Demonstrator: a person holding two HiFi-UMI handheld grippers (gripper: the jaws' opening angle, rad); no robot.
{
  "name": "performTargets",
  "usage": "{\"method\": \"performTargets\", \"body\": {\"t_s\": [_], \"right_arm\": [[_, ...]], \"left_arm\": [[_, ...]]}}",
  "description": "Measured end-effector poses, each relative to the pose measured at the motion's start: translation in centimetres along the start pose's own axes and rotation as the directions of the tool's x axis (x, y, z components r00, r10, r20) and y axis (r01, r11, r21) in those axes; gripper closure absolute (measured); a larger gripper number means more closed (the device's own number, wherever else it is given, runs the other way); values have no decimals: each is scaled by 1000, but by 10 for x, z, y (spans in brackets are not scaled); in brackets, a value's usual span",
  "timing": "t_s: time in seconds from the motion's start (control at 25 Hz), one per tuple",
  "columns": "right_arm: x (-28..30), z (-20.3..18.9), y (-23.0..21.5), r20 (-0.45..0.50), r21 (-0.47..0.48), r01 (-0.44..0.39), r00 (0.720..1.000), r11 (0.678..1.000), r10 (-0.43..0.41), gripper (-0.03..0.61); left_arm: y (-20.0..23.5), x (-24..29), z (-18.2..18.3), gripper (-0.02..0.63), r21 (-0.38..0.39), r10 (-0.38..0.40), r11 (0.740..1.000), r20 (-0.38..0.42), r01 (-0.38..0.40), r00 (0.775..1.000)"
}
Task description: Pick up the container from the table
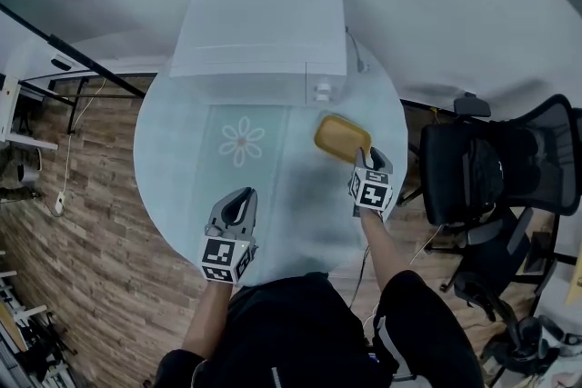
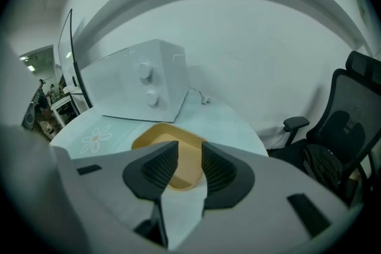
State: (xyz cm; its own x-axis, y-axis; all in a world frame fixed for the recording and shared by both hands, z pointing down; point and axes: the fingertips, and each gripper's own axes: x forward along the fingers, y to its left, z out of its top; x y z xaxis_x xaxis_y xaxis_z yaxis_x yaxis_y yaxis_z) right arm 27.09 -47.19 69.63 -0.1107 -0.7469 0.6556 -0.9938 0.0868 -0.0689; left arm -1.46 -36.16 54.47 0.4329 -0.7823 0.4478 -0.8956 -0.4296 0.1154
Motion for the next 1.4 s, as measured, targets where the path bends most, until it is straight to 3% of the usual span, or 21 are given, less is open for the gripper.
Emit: {"method": "performTargets", "body": {"t_s": [0.48,0.96,1.2,1.4], "right_arm": [[45,-36,-26,-167,83,42,986,996,-28,460],[62,-53,-31,-254,135,73,967,988,-37,494],[62,-51,-23,-258,133,46,966,990,-10,544],[59,-47,0,-247,99,-28,968,995,52,551]], "left_arm": [[14,0,-15,580,-28,46,999,-46,-47,998],[20,-3,-23,580,-45,80,995,-67,-83,995],[21,-8,-24,580,-51,87,995,-61,-91,994],[26,-16,-27,580,-57,99,993,-55,-102,994]]}}
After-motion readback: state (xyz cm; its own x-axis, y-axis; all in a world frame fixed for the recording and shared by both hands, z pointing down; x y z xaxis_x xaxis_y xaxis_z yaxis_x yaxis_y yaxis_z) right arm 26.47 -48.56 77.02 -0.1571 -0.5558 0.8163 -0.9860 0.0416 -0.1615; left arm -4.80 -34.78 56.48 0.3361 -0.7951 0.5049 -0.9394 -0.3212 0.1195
